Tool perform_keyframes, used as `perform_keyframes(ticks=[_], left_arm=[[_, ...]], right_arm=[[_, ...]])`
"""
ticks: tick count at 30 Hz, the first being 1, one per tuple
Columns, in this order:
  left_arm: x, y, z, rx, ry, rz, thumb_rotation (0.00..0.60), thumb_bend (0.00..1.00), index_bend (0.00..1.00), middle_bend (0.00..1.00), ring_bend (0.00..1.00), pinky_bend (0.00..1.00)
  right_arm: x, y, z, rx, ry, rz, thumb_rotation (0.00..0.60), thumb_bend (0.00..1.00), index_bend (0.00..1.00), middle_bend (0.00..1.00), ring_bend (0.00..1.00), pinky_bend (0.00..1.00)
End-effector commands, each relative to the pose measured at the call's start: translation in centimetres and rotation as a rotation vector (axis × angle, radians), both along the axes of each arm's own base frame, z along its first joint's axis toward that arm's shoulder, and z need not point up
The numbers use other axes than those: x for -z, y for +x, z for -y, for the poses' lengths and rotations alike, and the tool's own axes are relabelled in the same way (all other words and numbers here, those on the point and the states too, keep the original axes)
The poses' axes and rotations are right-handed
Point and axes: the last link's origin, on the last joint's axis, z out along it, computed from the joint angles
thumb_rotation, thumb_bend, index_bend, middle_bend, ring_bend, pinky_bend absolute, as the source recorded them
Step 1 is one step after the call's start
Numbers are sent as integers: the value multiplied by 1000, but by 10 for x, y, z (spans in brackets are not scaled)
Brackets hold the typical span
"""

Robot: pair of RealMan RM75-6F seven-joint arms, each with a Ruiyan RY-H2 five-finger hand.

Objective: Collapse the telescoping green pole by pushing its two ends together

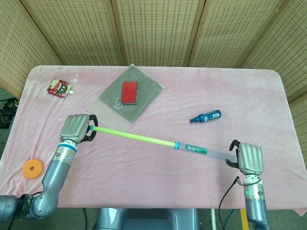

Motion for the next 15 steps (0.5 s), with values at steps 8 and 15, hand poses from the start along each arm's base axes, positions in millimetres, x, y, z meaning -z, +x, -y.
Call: perform_keyframes(ticks=[8, 15], left_arm=[[-5, 0, 1, 5, 6, 3, 600, 758, 854, 916, 822, 747], [-8, 0, 2, 11, 4, -3, 600, 758, 854, 916, 822, 747]], right_arm=[[-3, 1, 1, -5, -17, -13, 600, 381, 731, 1000, 1000, 938], [-4, 1, 4, -2, -20, -18, 600, 396, 808, 1000, 1000, 938]])
